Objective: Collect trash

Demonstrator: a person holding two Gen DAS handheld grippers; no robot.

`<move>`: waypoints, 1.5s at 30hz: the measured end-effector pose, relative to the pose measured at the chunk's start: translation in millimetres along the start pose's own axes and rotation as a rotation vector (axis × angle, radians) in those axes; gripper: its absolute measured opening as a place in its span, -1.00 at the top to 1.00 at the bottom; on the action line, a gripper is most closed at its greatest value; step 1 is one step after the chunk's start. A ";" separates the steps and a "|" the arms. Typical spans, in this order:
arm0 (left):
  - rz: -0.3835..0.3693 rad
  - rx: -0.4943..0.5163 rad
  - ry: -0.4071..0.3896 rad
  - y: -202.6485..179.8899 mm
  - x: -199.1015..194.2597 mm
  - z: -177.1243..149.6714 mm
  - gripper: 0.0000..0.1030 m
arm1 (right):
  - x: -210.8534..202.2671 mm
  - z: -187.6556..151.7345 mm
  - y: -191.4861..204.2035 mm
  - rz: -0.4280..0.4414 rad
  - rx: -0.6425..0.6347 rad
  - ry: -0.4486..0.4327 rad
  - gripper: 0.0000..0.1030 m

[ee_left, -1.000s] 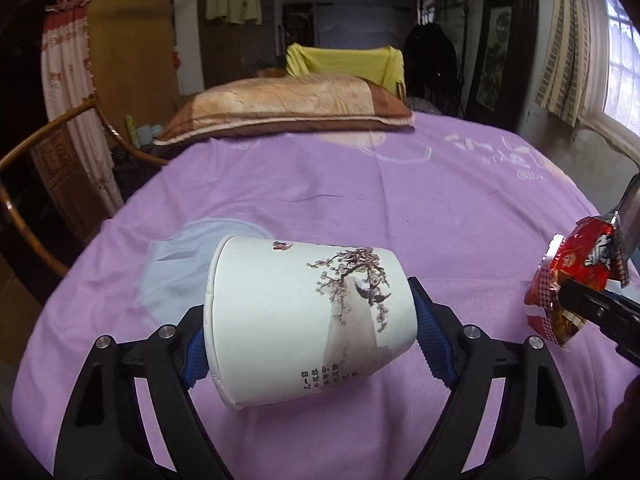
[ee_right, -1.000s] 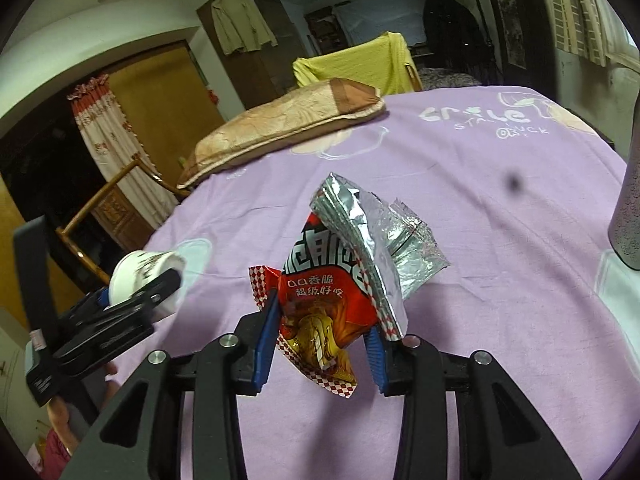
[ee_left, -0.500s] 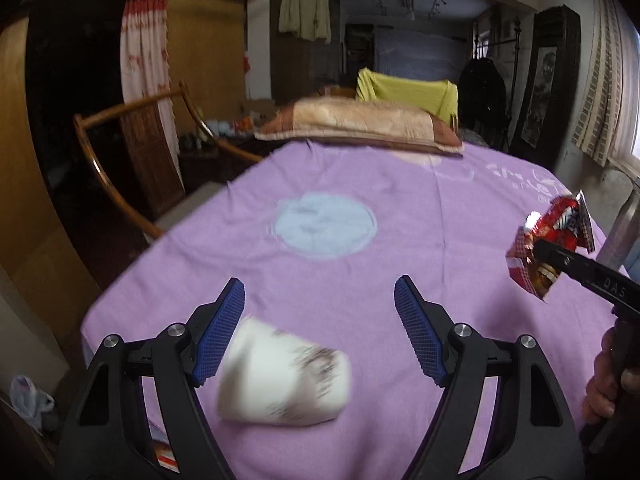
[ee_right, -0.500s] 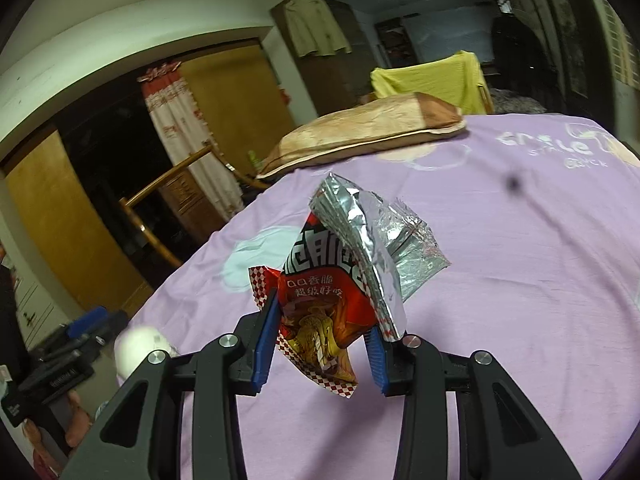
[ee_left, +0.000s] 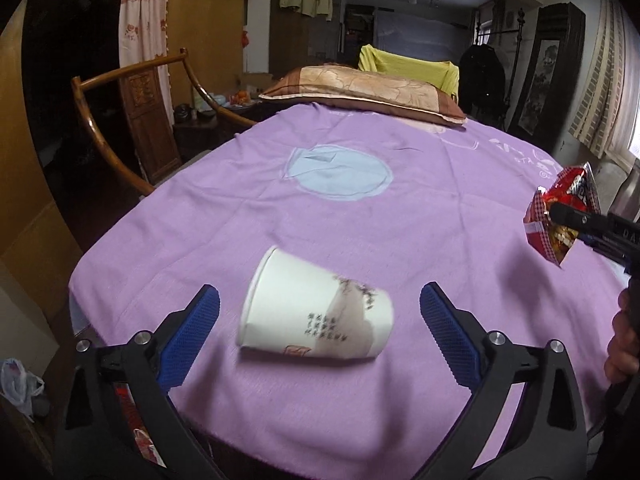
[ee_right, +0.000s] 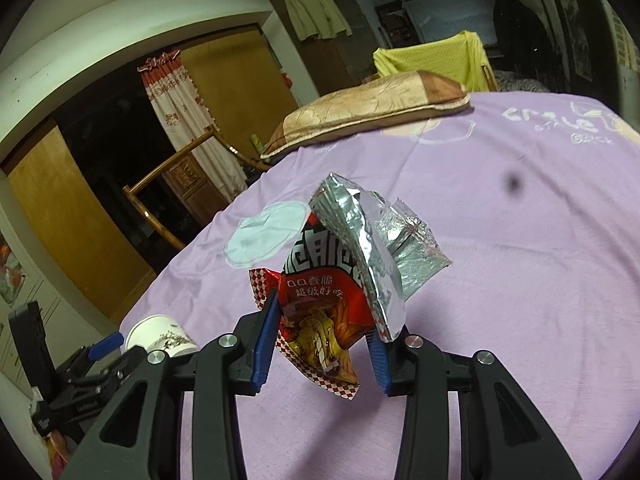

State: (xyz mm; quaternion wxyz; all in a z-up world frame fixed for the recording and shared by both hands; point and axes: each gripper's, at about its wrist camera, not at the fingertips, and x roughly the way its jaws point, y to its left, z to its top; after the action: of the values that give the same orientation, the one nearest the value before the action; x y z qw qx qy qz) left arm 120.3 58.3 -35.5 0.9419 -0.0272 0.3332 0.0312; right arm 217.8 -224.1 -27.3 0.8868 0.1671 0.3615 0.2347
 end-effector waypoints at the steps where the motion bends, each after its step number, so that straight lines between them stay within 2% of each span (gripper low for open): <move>1: 0.007 0.009 0.004 0.2 1.9 -2.1 -0.87 | 2.0 -0.6 0.4 0.005 -0.001 0.006 0.20; 4: 0.016 0.015 0.035 4.2 16.7 -5.0 -0.87 | 7.0 -3.6 3.2 0.016 -0.011 0.026 0.20; 9: -0.035 0.011 0.075 6.8 29.0 -6.8 -0.87 | 8.0 -7.2 4.6 0.021 -0.021 0.038 0.19; 12: -0.007 0.068 0.064 -3.7 26.8 -9.8 -0.87 | 9.6 -9.2 8.0 0.029 -0.034 0.046 0.19; 15: -0.010 0.094 0.080 -11.0 32.9 -10.8 -0.87 | 9.3 -10.7 11.8 0.029 -0.055 0.046 0.19; 17: 0.038 0.102 0.093 -13.3 40.9 -10.7 -0.87 | 8.9 -11.2 11.9 0.028 -0.059 0.045 0.19; 18: 0.060 0.096 0.096 -11.8 44.1 -10.4 -0.71 | 8.9 -11.5 11.9 0.027 -0.062 0.046 0.22; 19: 0.054 0.080 0.101 -8.2 46.0 -9.7 -0.70 | 8.5 -11.7 12.1 0.027 -0.064 0.044 0.23; 20: 0.041 0.056 0.096 -3.4 43.7 -8.0 -0.53 | 7.2 -11.6 12.3 0.027 -0.066 0.037 0.23; 23: 0.041 0.011 0.044 8.7 22.2 -2.2 -0.55 | -0.2 -10.9 16.6 0.039 -0.084 0.006 0.24; 27: 0.098 -0.035 -0.020 29.1 -14.3 0.9 -0.55 | -4.1 -9.4 23.5 0.079 -0.093 -0.003 0.24; 33: 0.219 -0.109 -0.036 62.1 -58.7 -12.0 -0.55 | -6.4 -8.1 37.8 0.163 -0.093 0.001 0.24; 37: 0.330 -0.198 -0.021 104.8 -93.5 -41.5 -0.55 | -2.9 -6.8 60.9 0.228 -0.117 0.022 0.24; 43: 0.388 -0.343 0.076 168.6 -93.4 -89.5 -0.56 | 11.0 -13.8 111.9 0.259 -0.200 0.081 0.24; 45: 0.375 -0.380 0.104 185.4 -84.5 -102.2 -0.57 | 16.3 -16.9 127.9 0.258 -0.221 0.098 0.24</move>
State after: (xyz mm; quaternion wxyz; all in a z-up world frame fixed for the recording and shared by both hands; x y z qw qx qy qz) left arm -23.5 232.2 -67.3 0.8792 -0.1430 0.3686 0.2659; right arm 178.1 -106.5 11.6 0.8436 0.1019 0.3519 0.3926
